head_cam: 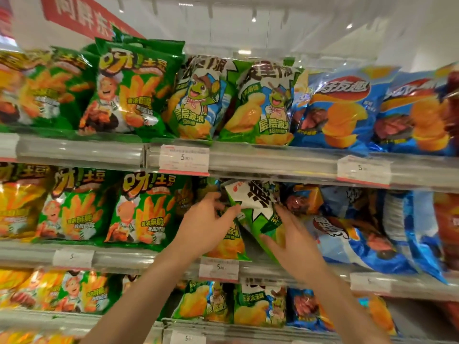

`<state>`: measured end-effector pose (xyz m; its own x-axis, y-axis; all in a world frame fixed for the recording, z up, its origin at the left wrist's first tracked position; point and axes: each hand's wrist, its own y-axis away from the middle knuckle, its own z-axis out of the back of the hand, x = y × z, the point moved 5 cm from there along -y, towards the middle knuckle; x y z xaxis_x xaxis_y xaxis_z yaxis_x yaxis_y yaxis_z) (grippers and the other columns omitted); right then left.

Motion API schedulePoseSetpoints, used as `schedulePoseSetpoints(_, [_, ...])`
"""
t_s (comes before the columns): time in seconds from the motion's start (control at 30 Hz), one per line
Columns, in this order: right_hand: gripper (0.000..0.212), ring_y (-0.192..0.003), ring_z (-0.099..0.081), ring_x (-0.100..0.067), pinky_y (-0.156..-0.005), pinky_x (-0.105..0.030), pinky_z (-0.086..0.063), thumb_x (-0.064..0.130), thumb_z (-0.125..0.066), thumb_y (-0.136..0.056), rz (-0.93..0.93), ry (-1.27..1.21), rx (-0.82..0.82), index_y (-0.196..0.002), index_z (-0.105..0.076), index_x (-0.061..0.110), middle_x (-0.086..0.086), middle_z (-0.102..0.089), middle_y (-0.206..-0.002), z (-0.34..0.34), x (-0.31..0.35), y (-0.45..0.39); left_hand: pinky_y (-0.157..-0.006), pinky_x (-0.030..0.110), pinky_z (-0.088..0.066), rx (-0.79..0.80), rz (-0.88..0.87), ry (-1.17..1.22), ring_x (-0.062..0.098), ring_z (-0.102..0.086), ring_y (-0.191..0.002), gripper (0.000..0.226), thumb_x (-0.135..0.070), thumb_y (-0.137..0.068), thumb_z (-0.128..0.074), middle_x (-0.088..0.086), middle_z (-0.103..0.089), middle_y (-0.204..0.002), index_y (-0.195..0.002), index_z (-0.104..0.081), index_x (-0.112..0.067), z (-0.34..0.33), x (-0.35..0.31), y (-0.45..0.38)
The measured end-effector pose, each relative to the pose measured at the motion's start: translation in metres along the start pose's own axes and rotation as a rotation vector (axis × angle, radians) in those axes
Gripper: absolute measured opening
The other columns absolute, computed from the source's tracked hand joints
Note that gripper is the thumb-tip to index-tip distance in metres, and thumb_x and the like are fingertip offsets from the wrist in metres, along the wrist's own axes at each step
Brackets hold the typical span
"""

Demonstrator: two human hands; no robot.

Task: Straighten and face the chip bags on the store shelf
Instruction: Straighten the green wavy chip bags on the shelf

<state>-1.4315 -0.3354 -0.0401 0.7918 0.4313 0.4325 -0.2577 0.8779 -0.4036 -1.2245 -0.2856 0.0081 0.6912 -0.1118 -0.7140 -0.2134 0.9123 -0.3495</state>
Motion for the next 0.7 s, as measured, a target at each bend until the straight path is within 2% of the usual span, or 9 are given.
schedulePoseSetpoints(0.13, [0.077, -0.144, -0.033, -0.022, -0.117, -0.038, -0.031, 0.044, -0.065, -0.092, 0.041, -0.036, -0.042, -0.156, -0.026, 0.026, -0.003, -0.036, -0.158, 0.0, -0.001, 0.0, -0.086, 0.037, -0.053, 0.009, 0.023, -0.027, 0.017, -0.065, -0.098, 0.053, -0.071, -0.083, -0.054, -0.013, -0.068, -0.099, -0.117, -0.051, -0.029, -0.003, -0.006, -0.012])
schedulePoseSetpoints(0.27, [0.076, -0.145, -0.029, -0.019, -0.119, -0.038, -0.028, 0.043, -0.065, -0.092, 0.107, -0.036, -0.064, -0.155, -0.026, 0.029, 0.002, -0.034, -0.159, 0.006, 0.008, 0.01, -0.09, 0.037, -0.054, -0.052, 0.049, 0.128, 0.015, -0.066, -0.1, 0.053, -0.066, -0.084, -0.058, -0.011, -0.069, -0.108, -0.121, -0.059, -0.029, -0.002, -0.001, -0.02])
schedulePoseSetpoints(0.33, [0.078, -0.145, -0.028, -0.015, -0.12, -0.038, -0.027, 0.049, -0.065, -0.09, 0.119, -0.068, -0.055, -0.155, -0.026, 0.033, 0.007, -0.032, -0.158, 0.009, 0.009, 0.017, -0.087, 0.035, -0.056, -0.07, 0.029, 0.192, 0.013, -0.068, -0.097, 0.042, -0.056, -0.087, -0.063, -0.014, -0.071, -0.105, -0.119, -0.063, -0.029, -0.003, 0.001, -0.019])
schedulePoseSetpoints(0.4, [0.081, -0.145, -0.025, -0.009, -0.12, -0.04, -0.027, 0.066, -0.059, -0.083, 0.108, -0.128, -0.03, -0.153, -0.026, 0.04, 0.013, -0.028, -0.158, 0.014, 0.007, 0.021, -0.086, 0.035, -0.057, -0.075, 0.009, 0.25, 0.009, -0.068, -0.096, 0.031, -0.047, -0.089, -0.066, -0.017, -0.07, -0.102, -0.116, -0.064, -0.031, -0.004, 0.004, -0.017])
schedulePoseSetpoints(0.47, [0.09, -0.145, -0.022, -0.006, -0.12, -0.041, -0.027, 0.084, -0.05, -0.073, 0.068, -0.192, -0.02, -0.151, -0.025, 0.046, 0.017, -0.023, -0.158, 0.021, 0.005, 0.018, -0.085, 0.028, -0.055, -0.078, 0.001, 0.318, 0.003, -0.067, -0.096, 0.022, -0.038, -0.091, -0.067, -0.021, -0.069, -0.098, -0.112, -0.062, -0.034, -0.003, 0.005, -0.014])
schedulePoseSetpoints(0.53, [0.103, -0.147, -0.017, -0.006, -0.121, -0.043, -0.025, 0.092, -0.052, -0.063, 0.027, -0.236, 0.005, -0.151, -0.019, 0.05, 0.019, -0.016, -0.16, 0.028, 0.002, 0.008, -0.077, 0.02, -0.054, -0.077, 0.004, 0.383, -0.004, -0.067, -0.091, 0.017, -0.034, -0.091, -0.068, -0.023, -0.069, -0.094, -0.106, -0.061, -0.037, -0.002, 0.006, -0.011])
schedulePoseSetpoints(0.63, [0.123, -0.15, -0.014, -0.009, -0.121, -0.045, -0.025, 0.092, -0.065, -0.05, -0.01, -0.229, 0.162, -0.151, -0.008, 0.053, 0.019, -0.01, -0.163, 0.031, -0.001, -0.011, -0.064, 0.006, -0.049, -0.072, -0.007, 0.437, -0.012, -0.066, -0.083, 0.012, -0.032, -0.092, -0.068, -0.024, -0.07, -0.088, -0.099, -0.062, -0.039, -0.001, 0.006, -0.009])
schedulePoseSetpoints(0.7, [0.13, -0.148, -0.021, -0.007, -0.12, -0.041, -0.03, 0.086, -0.075, -0.048, -0.02, -0.272, 0.294, -0.152, -0.003, 0.054, 0.018, -0.015, -0.162, 0.028, -0.003, -0.02, -0.063, 0.005, -0.048, -0.069, -0.01, 0.465, -0.012, -0.066, -0.084, 0.012, -0.031, -0.092, -0.068, -0.023, -0.071, -0.088, -0.099, -0.062, -0.038, 0.001, 0.006, -0.009])
